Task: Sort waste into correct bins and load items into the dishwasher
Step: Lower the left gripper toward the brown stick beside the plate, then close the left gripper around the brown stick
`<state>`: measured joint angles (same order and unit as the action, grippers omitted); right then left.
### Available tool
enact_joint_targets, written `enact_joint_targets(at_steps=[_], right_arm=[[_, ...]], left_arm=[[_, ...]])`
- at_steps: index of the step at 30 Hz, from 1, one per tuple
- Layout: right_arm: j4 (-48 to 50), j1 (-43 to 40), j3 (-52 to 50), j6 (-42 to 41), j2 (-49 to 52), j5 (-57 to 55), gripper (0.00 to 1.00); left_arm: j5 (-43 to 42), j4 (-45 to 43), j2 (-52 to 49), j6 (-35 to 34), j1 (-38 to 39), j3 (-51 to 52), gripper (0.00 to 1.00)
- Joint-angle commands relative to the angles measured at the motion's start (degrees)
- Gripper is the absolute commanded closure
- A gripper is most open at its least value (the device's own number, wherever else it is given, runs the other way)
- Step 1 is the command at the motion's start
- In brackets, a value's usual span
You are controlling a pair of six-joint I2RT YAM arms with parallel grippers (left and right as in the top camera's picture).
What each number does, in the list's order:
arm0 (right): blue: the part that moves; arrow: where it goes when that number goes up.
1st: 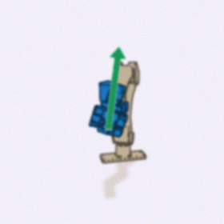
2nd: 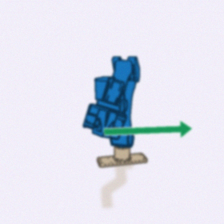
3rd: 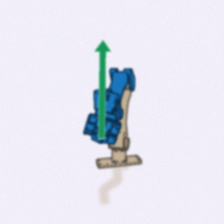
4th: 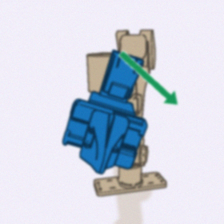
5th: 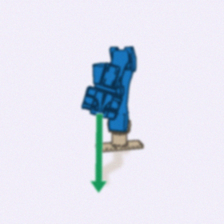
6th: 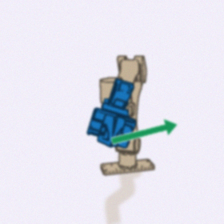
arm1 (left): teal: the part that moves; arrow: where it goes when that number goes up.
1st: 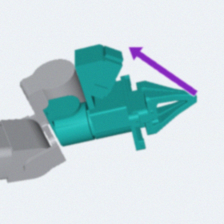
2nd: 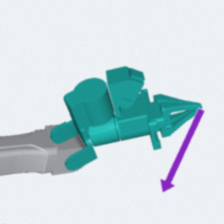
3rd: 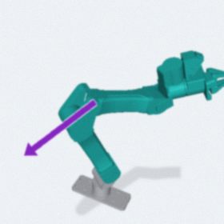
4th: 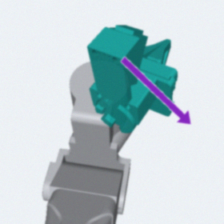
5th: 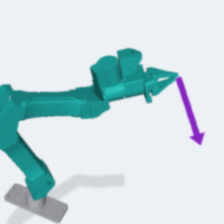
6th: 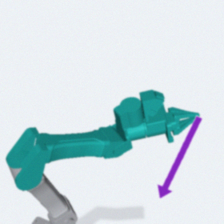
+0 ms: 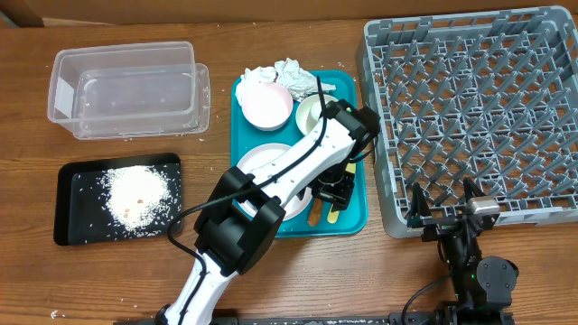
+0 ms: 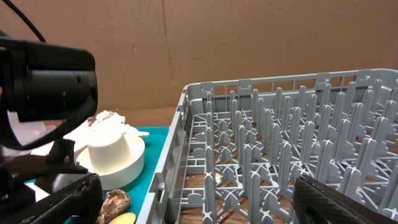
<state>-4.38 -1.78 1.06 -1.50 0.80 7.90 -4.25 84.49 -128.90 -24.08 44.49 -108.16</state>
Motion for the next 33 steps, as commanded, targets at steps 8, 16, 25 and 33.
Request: enact_joint_targets(at_steps=[8,16,25,33], right_arm=[[0.2,0.0,-0.6,0.0,-0.6,-0.6,0.0],[0.2,0.0,-0.6,0.0,-0.6,-0.6,0.0],[0.2,0.0,-0.6,0.0,-0.6,-0.6,0.0],[0.2,0.0,-0.6,0.0,-0.6,-0.6,0.0]], left_arm=[[-0.3,-2.7,0.5,0.9,0.4,1.3,0.27],[-0.4,-7.5,0.5,1.4,0.5,3.8,0.33],[-0.3,-10.2,0.5,3.3,0.6,3.8,0.38],[-0.5,-10.2,0.0,-0.6,0.6,3.9,0.41]])
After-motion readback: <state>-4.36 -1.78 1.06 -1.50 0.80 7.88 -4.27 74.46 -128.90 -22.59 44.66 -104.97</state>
